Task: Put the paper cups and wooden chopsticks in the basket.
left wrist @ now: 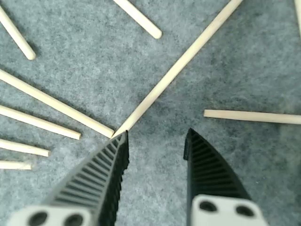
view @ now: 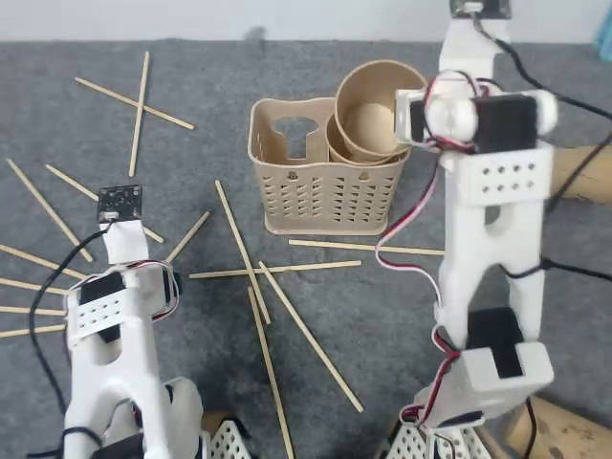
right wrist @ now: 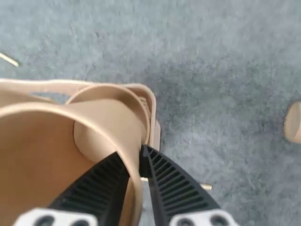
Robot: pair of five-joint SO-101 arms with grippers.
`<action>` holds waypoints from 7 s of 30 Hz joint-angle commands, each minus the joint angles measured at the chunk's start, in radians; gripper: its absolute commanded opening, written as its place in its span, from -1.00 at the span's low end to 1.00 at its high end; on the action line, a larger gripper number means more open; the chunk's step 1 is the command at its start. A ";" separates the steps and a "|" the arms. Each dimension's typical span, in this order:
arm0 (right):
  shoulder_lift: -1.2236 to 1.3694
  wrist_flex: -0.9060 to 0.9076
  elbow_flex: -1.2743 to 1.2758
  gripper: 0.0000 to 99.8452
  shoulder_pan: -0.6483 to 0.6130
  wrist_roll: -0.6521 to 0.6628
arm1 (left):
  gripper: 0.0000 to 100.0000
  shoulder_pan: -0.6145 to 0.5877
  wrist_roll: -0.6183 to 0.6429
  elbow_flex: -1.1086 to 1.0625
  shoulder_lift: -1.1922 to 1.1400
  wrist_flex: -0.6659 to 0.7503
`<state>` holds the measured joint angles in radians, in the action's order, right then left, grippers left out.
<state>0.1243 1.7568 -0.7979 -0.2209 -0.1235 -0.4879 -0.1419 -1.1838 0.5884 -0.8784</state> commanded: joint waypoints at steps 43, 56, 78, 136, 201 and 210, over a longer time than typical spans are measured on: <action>-0.710 -0.352 0.779 -0.98 -0.159 0.106 | -0.63 0.002 -0.009 0.002 0.031 0.015; -0.929 -1.288 1.487 -0.98 -0.154 0.123 | -0.63 0.002 -0.009 0.002 0.031 0.018; -0.974 -1.483 1.734 -0.98 -0.153 0.124 | -0.63 0.003 -0.009 0.002 0.031 0.020; -1.314 -0.153 1.789 -0.98 1.595 1.505 | -0.63 0.028 -0.009 0.002 0.031 0.020; -1.316 -0.243 1.923 -0.98 1.587 1.766 | -0.63 0.023 -0.009 -0.002 0.031 0.020; -1.316 -0.377 1.953 -0.98 1.580 1.743 | -0.63 0.025 -0.009 -0.002 0.031 0.020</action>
<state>-1.2045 1.4131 1.1492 1.3548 1.6241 -0.4649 -0.1465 -1.1914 0.5884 -0.8753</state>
